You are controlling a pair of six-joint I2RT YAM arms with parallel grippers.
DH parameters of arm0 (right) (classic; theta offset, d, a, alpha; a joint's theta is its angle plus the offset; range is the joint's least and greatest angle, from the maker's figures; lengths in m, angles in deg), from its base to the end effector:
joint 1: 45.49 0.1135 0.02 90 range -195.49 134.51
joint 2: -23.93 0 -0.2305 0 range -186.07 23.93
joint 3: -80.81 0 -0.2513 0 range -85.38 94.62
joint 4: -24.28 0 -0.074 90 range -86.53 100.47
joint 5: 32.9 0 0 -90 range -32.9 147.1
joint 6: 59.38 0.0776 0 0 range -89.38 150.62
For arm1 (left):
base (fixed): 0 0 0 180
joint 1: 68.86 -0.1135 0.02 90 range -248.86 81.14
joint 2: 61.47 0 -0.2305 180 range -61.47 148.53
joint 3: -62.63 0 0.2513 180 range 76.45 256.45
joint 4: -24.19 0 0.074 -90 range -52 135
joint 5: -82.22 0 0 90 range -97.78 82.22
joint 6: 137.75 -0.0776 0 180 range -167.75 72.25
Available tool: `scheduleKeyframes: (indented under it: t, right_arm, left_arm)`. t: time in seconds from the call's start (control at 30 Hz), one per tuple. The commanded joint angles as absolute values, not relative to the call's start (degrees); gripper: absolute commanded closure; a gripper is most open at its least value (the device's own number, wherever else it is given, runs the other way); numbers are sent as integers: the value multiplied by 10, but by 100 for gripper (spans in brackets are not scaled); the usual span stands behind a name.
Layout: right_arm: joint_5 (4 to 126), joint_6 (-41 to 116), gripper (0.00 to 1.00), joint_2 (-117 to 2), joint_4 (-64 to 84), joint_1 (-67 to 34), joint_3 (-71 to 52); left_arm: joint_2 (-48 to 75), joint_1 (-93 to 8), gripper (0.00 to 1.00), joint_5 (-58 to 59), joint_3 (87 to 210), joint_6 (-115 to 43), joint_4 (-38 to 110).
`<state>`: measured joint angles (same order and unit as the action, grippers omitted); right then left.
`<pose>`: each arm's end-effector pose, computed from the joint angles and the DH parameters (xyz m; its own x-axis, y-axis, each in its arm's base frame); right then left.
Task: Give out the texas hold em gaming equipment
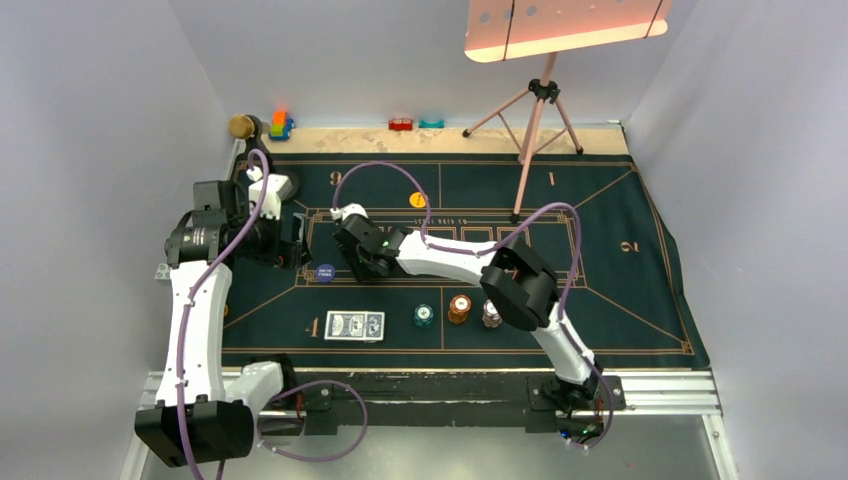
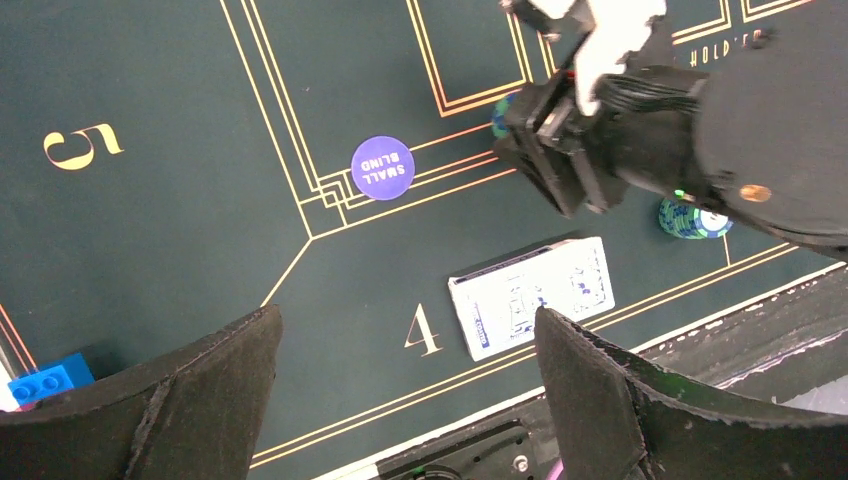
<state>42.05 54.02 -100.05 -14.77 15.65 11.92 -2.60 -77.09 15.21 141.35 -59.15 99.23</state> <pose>0.2521 0.4156 0.1314 -0.6539 -0.3919 -0.6472 -0.5544 0.8303 0.0574 0.2223 0.0015 0.2767 -0.7790 0.0712 -0.6230 0.2477 0.9476 -0.2015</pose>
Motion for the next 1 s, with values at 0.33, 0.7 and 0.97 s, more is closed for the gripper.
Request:
scheduleKeyframes:
  t: [0.33,0.7,0.97]
  right_arm:
    - [459,531,87,-1089,-104,143,238]
    - [468,539,20,-1091,-106,128,233]
    - [452,519,12,-986,-114,122,170]
  left_arm:
    - [-32,-773,0,170,1409,-565,967]
    - [-37,-773,0,176,1407,-567,968]
    - [-47,-773,0,165,1411,-577,973]
